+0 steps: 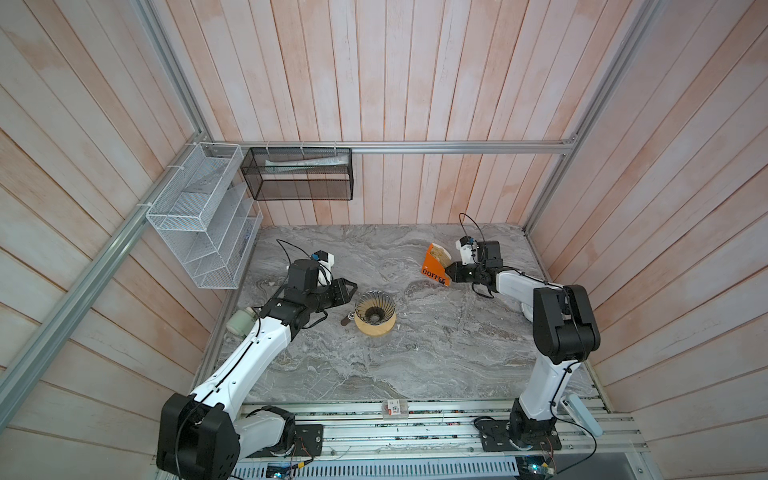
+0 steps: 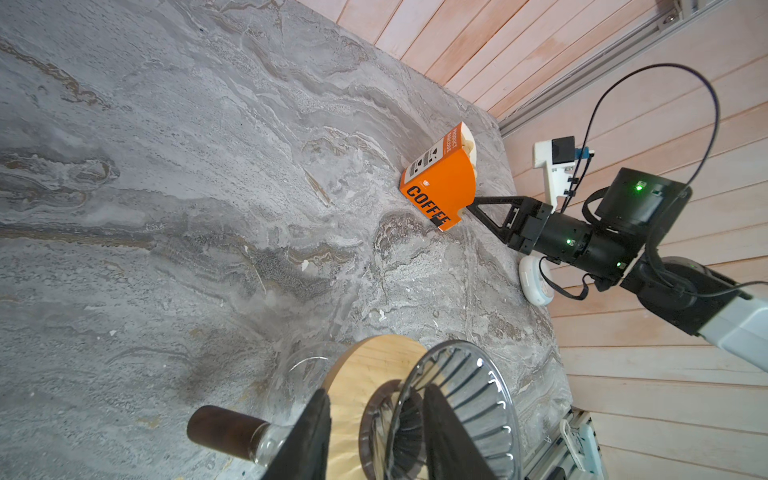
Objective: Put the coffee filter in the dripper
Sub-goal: 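Lower the right gripper fingers into the box between the paper filters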
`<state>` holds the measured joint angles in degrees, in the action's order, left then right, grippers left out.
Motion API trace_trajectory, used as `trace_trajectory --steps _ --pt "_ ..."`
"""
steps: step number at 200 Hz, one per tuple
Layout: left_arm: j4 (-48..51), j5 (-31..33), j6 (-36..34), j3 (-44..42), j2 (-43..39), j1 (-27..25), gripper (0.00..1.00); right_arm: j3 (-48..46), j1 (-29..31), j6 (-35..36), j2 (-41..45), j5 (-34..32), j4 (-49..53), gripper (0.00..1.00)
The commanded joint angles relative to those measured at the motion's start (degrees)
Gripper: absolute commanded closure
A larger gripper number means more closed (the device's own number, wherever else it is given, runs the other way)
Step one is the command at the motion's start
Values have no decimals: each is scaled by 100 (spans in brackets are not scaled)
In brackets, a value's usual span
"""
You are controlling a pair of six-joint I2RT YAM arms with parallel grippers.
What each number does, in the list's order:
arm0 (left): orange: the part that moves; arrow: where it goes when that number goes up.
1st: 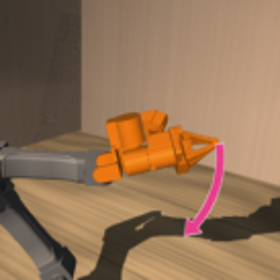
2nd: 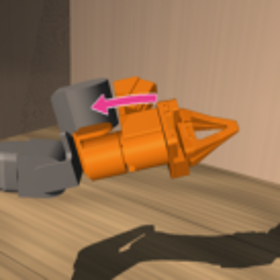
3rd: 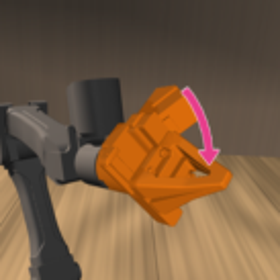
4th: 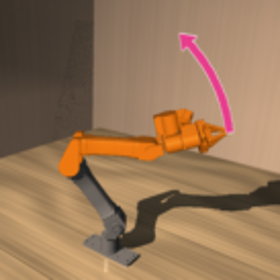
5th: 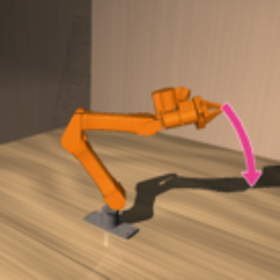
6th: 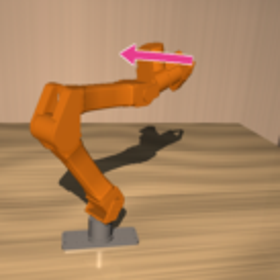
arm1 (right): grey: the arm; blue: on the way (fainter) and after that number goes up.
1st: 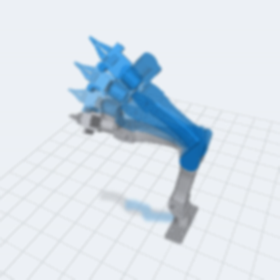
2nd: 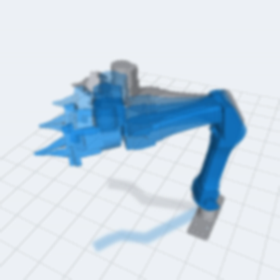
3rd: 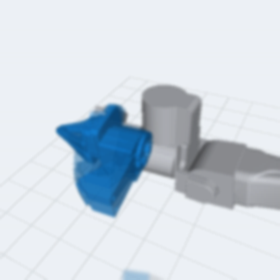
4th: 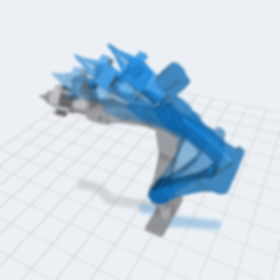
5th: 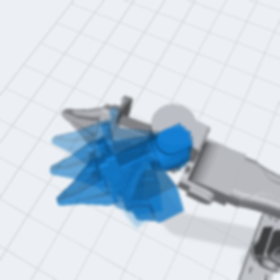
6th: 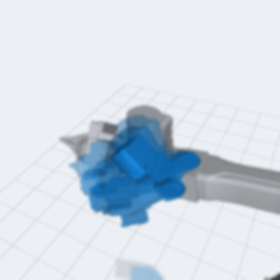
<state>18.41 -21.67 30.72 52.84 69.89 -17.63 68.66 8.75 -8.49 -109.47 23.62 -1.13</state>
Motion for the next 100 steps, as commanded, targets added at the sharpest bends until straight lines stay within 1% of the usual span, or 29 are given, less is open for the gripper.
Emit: trace_trajectory --steps 1,100 --pt "-88 -83 31 -102 43 23 60 153 65 127 -136 -66 182 82" --pt "-127 -100 70 -158 48 31 60 17 181 199 22 -250 302 82"
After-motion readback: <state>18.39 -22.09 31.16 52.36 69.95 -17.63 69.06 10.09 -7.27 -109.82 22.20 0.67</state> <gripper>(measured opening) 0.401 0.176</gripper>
